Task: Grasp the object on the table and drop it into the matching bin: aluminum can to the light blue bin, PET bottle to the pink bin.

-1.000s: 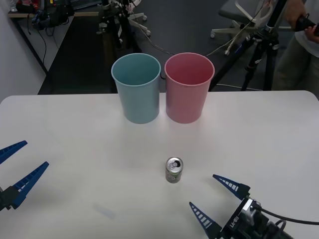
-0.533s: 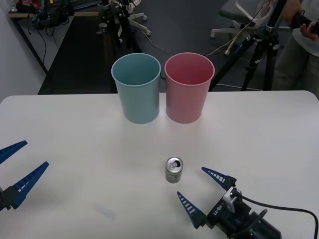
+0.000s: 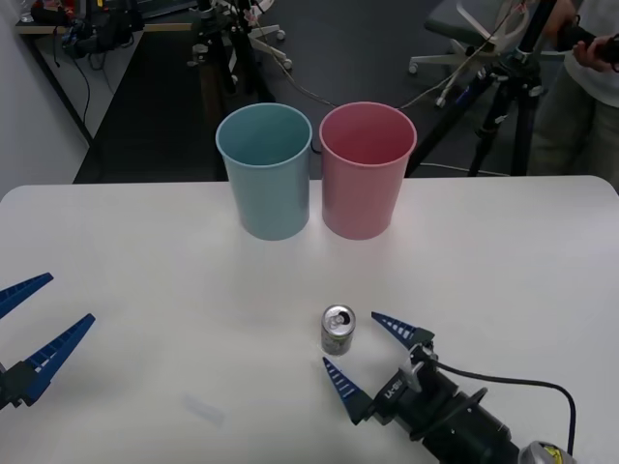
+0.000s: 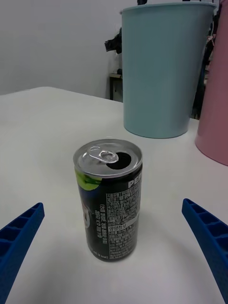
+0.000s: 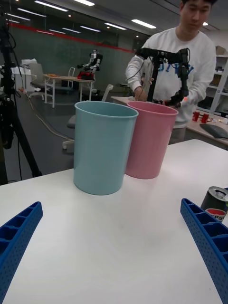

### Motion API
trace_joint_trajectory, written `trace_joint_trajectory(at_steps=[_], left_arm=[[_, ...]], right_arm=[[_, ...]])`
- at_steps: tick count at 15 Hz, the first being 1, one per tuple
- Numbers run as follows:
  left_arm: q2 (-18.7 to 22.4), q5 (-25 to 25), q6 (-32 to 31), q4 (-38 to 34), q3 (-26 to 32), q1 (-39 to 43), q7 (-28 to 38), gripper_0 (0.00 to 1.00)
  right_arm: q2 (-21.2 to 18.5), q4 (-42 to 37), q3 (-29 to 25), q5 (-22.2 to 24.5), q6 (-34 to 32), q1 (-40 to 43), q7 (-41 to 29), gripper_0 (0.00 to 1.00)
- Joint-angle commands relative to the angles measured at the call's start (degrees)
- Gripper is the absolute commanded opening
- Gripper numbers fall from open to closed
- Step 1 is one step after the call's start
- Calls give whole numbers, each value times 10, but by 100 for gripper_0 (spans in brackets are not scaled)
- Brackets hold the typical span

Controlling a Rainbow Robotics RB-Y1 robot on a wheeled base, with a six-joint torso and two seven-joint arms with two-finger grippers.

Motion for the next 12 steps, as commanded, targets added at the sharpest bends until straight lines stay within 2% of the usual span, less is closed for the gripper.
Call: trace_joint_trajectory(at_steps=[1,7,12], left_arm=[[0,0,0,0,0,0,0,100],[0,0,0,0,0,0,0,100],[0,0,0,0,0,0,0,100]], right_arm=[[0,0,28,-1,39,-15,0,100],[0,0,73,-7,111,-44,0,100],[0,0,85,-7,139,-59,-1,100]])
